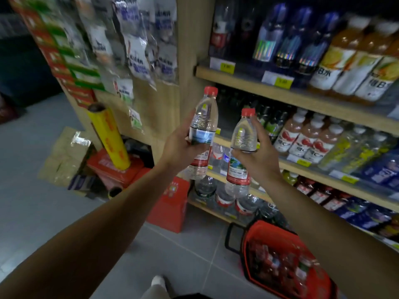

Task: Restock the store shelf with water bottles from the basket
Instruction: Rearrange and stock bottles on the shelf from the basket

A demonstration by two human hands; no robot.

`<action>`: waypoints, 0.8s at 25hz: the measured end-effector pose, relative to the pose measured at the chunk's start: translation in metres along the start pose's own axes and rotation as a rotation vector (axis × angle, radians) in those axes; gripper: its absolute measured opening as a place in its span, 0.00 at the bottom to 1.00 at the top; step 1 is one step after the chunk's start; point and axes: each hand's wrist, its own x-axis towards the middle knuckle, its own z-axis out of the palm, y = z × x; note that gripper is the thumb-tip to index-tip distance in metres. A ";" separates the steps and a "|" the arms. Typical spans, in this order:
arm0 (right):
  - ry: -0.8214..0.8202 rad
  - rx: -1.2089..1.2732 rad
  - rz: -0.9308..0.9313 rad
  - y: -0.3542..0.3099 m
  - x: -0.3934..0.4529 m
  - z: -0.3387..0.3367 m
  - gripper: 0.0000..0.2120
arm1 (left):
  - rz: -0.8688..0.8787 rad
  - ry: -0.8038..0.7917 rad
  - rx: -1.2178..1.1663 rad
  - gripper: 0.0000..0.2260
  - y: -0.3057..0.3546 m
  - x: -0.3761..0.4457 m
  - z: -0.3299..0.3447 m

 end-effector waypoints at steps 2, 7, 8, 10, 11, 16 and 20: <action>0.047 -0.003 -0.004 -0.013 0.025 0.015 0.41 | 0.016 -0.022 -0.043 0.38 -0.004 0.030 -0.017; 0.136 0.001 -0.061 -0.047 0.084 0.020 0.41 | 0.006 -0.062 -0.134 0.41 0.001 0.090 -0.042; 0.153 -0.002 -0.086 -0.054 0.097 0.017 0.41 | 0.020 -0.067 -0.150 0.41 0.004 0.100 -0.043; 0.190 -0.004 -0.135 -0.065 0.128 0.013 0.42 | 0.053 -0.067 -0.192 0.40 0.011 0.124 -0.044; 0.207 -0.004 -0.159 -0.069 0.144 0.010 0.42 | 0.062 -0.059 -0.214 0.39 0.015 0.137 -0.043; 0.214 0.018 -0.212 -0.077 0.223 0.001 0.42 | 0.055 -0.025 -0.297 0.39 0.022 0.194 -0.035; 0.212 0.073 -0.263 -0.076 0.280 0.004 0.41 | 0.013 0.042 -0.269 0.42 0.022 0.236 -0.026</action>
